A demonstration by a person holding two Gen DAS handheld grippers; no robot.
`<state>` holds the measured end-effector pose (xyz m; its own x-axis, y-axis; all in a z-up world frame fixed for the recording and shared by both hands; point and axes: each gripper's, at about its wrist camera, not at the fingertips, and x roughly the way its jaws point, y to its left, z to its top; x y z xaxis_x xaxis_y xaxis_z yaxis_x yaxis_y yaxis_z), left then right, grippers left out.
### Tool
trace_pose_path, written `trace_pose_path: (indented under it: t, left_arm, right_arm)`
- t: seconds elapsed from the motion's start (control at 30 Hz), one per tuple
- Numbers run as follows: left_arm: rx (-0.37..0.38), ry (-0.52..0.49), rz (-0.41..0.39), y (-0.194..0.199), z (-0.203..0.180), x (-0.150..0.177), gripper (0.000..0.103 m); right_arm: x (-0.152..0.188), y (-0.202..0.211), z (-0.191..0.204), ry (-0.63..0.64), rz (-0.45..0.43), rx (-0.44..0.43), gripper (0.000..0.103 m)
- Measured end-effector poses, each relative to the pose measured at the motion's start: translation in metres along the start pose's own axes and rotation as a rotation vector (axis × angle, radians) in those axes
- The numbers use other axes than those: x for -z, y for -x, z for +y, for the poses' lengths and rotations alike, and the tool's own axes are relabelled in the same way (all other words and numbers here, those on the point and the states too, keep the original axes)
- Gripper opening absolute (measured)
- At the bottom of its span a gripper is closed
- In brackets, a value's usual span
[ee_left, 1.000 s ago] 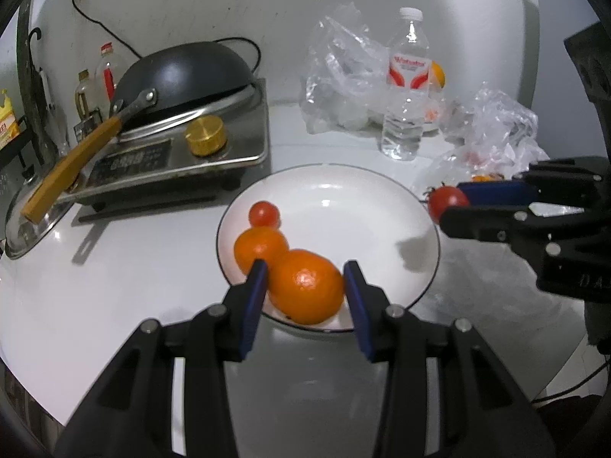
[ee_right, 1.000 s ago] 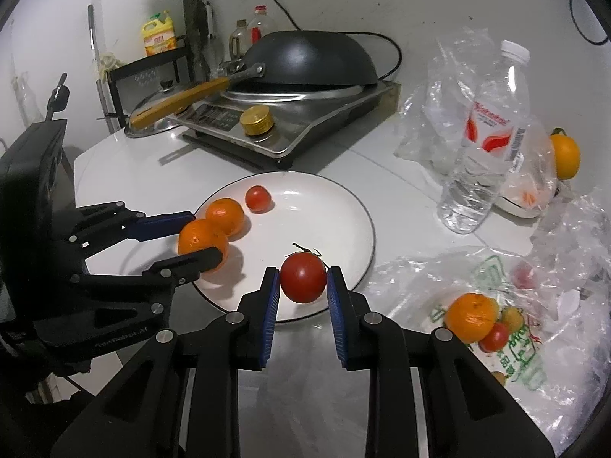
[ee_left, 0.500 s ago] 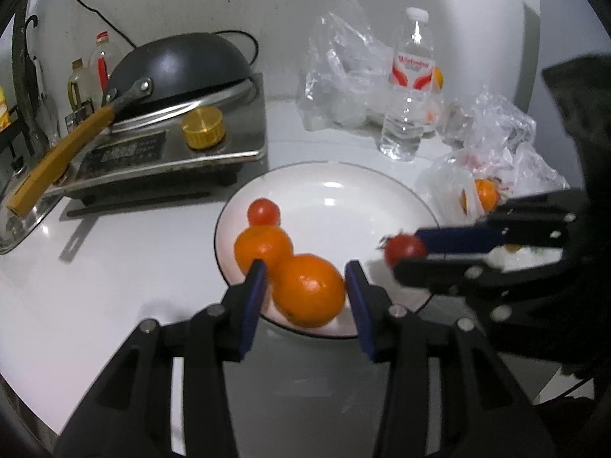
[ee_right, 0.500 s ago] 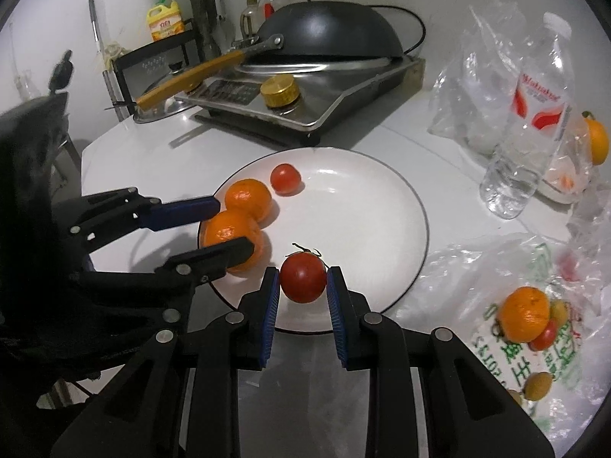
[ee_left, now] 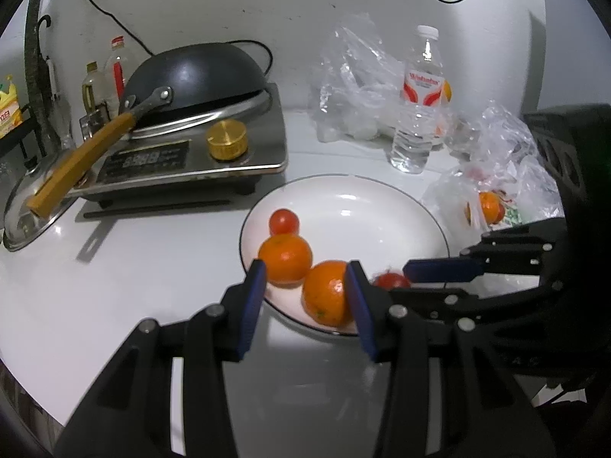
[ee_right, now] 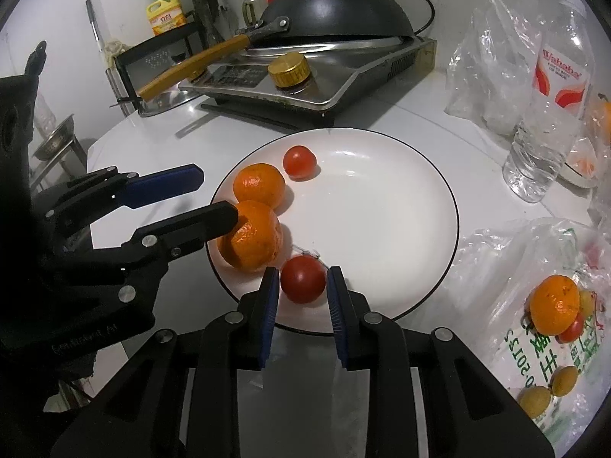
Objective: Organize fruits
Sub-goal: 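Open both tools to release the mandarin and tomato onto the plate, then move both open tools back over the fruit bag toward the yellow fruits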
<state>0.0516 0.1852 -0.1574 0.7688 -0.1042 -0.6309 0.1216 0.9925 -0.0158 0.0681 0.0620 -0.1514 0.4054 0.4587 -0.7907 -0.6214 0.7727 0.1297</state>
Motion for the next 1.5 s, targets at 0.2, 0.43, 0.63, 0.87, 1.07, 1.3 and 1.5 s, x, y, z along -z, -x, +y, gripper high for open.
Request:
trace_pose_path:
  t: [0.2,0.43,0.63,0.87,1.07,1.3,1.5]
  left_arm:
    - [-0.006,-0.01,-0.006,0.004,-0.005,-0.002,0.045]
    - [-0.01,-0.027,-0.017,0.011,-0.017,-0.006,0.045]
    - [-0.007,-0.047,-0.028,0.017,-0.03,-0.01,0.046]
    - [0.001,-0.069,-0.033,0.021,-0.049,-0.013,0.05]
    - [0.01,-0.085,-0.039,0.023,-0.066,-0.018,0.052]
    - [0.025,-0.115,-0.034,0.023,-0.088,-0.021,0.052]
    - [0.042,-0.136,-0.03,0.02,-0.106,-0.023,0.052]
  right_arm:
    - [0.002,0.011,-0.002,0.0,-0.023,0.006,0.028]
    - [0.006,0.03,-0.007,-0.008,-0.058,0.02,0.028]
    - [0.012,0.051,-0.016,-0.018,-0.093,0.039,0.028]
    - [0.02,0.068,-0.028,-0.031,-0.119,0.058,0.028]
    - [0.029,0.083,-0.04,-0.052,-0.141,0.072,0.028]
    - [0.04,0.097,-0.054,-0.075,-0.158,0.09,0.028]
    - [0.05,0.106,-0.069,-0.098,-0.168,0.107,0.028]
